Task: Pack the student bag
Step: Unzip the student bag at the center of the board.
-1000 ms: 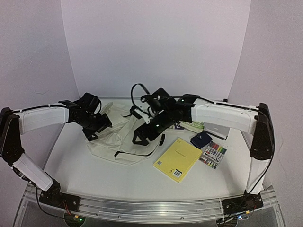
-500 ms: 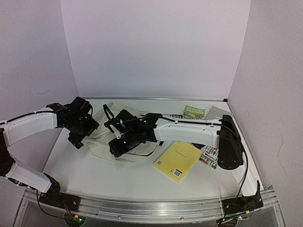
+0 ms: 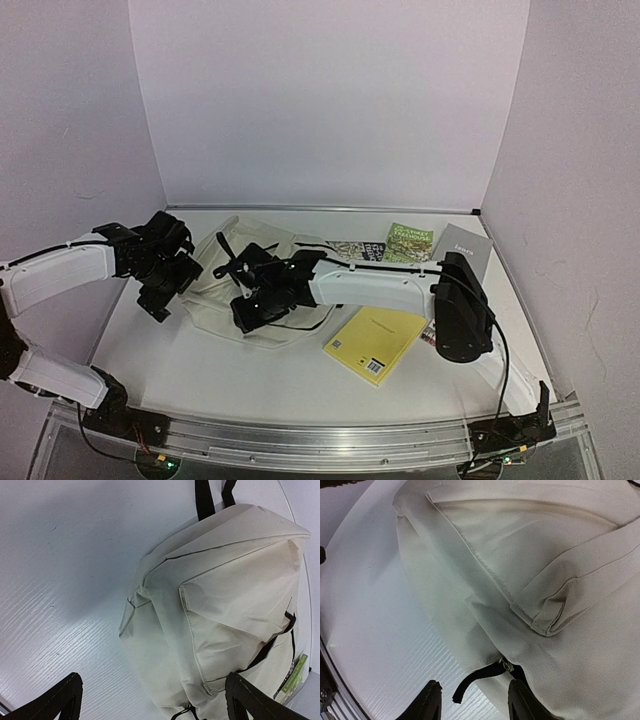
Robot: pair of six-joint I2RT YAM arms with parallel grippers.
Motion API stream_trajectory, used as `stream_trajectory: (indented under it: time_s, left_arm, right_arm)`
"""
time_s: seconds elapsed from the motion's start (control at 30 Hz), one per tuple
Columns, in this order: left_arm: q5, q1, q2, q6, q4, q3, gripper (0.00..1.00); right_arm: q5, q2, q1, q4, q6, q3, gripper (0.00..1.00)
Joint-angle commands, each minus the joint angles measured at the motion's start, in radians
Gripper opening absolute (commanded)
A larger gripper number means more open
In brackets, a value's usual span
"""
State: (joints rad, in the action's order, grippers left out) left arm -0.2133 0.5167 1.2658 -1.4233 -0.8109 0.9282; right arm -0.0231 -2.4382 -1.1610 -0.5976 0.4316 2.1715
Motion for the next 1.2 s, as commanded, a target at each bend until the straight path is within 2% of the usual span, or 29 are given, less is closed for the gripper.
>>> stream_trajectory:
  time_s: [0.0,0.3,0.7,0.87,1.17]
  left_arm:
    - [-0.023,-0.004,-0.039,-0.022,-0.011,-0.015,1.00]
    - [-0.016,-0.004,-0.045,-0.025,-0.002,-0.034,1.00]
    - [-0.013,-0.005,-0.028,-0.010,0.014,-0.030,1.00]
    - [-0.013,-0.004,-0.024,-0.008,0.018,-0.035,1.00]
    - [-0.014,-0.004,-0.035,-0.008,0.024,-0.048,1.00]
  right_arm:
    - [0.021,-0.035,-0.001,-0.001,0.034,0.046,0.47]
    - [0.023,-0.058,0.000,-0.004,0.047,0.036,0.46]
    - [0.052,-0.024,0.001,-0.013,0.025,-0.001,0.22]
    - [0.040,0.010,0.000,-0.011,0.005,-0.028,0.21]
    - [-0.012,-0.032,-0.029,-0.011,-0.009,0.001,0.25]
